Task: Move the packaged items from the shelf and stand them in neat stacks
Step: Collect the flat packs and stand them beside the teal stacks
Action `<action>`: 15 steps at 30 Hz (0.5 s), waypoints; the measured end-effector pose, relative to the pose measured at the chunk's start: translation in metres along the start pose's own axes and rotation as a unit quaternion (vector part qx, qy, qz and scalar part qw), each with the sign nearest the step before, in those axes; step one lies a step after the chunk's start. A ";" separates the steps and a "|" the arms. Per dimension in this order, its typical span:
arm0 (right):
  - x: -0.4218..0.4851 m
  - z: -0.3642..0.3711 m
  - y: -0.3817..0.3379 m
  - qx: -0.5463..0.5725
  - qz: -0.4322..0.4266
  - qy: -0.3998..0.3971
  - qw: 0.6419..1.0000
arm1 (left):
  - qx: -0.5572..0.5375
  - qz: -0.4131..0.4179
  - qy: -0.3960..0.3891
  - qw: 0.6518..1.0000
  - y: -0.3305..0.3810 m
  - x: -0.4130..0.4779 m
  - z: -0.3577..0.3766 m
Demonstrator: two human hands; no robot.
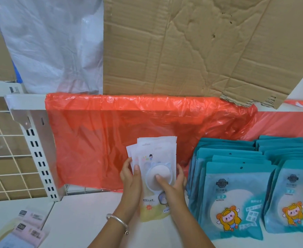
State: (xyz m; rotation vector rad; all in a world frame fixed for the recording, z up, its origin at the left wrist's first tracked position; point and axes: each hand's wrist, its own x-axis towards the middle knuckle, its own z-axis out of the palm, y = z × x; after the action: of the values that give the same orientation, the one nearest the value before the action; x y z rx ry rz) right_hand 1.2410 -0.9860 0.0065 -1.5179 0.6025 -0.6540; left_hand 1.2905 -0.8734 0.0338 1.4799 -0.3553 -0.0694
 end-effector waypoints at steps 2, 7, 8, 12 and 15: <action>-0.001 -0.004 0.010 0.020 0.023 -0.047 0.998 | -0.054 -0.013 -0.027 0.998 0.003 -0.002 0.010; 0.000 -0.004 0.013 -0.029 0.043 -0.064 0.997 | -0.099 -0.034 0.001 0.995 0.005 0.003 0.020; 0.001 -0.003 0.009 -0.038 0.029 -0.056 0.997 | -0.102 -0.034 0.007 0.994 0.008 0.004 0.022; 0.012 -0.008 -0.002 0.045 0.008 -0.105 0.993 | -0.067 -0.039 0.025 0.997 0.009 0.012 0.027; 0.018 -0.010 -0.006 0.070 0.021 -0.116 0.991 | -0.038 -0.043 0.016 0.998 0.009 0.018 0.030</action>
State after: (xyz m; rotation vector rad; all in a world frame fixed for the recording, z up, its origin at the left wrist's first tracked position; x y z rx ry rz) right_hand 1.2463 -1.0058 0.0133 -1.4213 0.4028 -0.4688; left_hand 1.2981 -0.9055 0.0481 1.4187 -0.2613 -0.1269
